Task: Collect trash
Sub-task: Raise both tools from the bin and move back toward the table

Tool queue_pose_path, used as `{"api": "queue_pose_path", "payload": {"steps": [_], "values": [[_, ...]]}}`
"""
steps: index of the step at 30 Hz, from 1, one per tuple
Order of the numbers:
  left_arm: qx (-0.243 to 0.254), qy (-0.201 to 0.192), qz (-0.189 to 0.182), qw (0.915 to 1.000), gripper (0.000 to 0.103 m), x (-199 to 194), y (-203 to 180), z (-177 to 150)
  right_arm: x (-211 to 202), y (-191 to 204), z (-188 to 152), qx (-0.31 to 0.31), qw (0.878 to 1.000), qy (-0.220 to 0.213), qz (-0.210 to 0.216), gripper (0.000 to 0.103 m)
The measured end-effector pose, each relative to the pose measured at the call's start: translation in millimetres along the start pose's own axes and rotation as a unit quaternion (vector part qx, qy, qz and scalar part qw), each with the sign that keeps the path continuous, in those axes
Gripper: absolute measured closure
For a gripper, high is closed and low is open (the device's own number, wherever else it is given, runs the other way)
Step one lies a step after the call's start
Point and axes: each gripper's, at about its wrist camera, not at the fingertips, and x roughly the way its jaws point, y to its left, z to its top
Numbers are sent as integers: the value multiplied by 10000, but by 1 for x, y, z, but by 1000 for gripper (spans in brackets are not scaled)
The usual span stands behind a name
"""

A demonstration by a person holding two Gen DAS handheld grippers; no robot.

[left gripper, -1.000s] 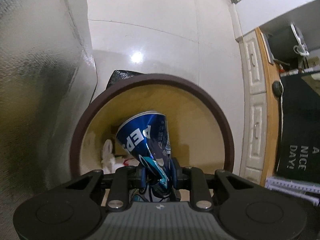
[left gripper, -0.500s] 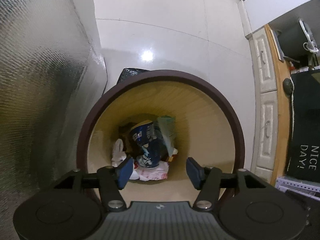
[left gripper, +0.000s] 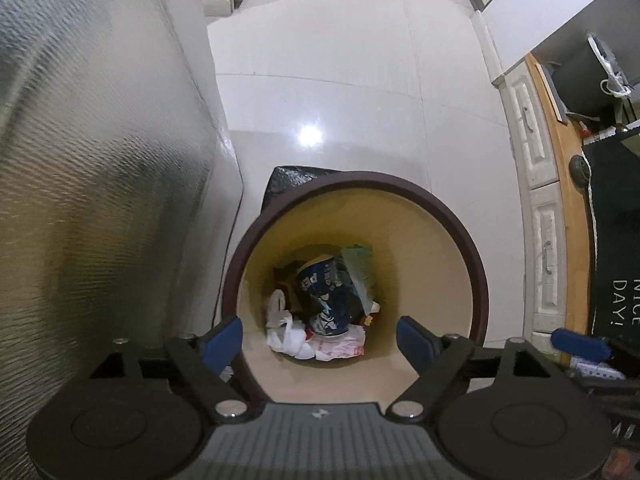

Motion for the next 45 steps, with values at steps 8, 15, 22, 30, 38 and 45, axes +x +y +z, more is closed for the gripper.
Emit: {"api": "queue_pose_path", "payload": {"steps": [8,15,22,30,38,45], "values": [[38,-195,113,9997,0,-39,4,-15,-33,2,1,-41,9993,-241,-272,16],[128,-274,185,9994,0,-64,6,-30,-61,10,-2,-124,9982,-427,-400,8],[183,-439,145,9988,0,-90,9,-40,-83,21,-11,-191,9971,-487,-548,0],[220,-861,34,9960,0,-133,17,-50,-113,41,-17,-292,9950,-686,-659,0],[109,-1464,-76,9891,0,-185,40,-51,-151,70,-11,-445,9908,-1147,-566,0],[-45,-2255,-37,9742,0,-239,70,-52,-177,111,4,-689,9841,-1578,-431,0]]}}
